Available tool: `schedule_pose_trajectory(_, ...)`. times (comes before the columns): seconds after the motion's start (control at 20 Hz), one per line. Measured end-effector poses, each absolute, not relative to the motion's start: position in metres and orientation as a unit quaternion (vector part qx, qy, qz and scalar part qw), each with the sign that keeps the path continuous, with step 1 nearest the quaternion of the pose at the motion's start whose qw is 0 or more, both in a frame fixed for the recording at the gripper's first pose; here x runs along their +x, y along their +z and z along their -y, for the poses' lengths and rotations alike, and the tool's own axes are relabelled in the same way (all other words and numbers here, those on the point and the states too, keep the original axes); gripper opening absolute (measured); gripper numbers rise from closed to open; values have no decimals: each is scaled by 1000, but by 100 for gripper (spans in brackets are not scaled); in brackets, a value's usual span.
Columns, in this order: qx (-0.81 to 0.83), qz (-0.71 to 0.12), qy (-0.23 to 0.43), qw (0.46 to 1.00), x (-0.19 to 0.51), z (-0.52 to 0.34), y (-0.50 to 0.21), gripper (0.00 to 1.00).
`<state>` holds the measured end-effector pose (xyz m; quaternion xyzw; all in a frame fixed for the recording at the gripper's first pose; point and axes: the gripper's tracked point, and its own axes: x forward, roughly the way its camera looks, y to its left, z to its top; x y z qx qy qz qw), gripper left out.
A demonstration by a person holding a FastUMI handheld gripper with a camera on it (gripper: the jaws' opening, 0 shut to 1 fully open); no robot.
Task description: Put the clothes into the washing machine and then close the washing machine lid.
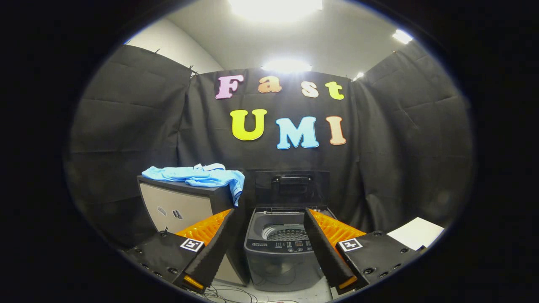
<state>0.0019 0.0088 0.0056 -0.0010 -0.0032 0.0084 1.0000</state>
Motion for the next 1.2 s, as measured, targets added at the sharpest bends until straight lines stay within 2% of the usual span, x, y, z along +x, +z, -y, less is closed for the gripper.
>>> schedule_pose_trajectory(0.55,-2,-1,6,1000,11,-12,6,100)
schedule_pose_trajectory(1.2,-10,12,26,1000,52,-29,44,100)
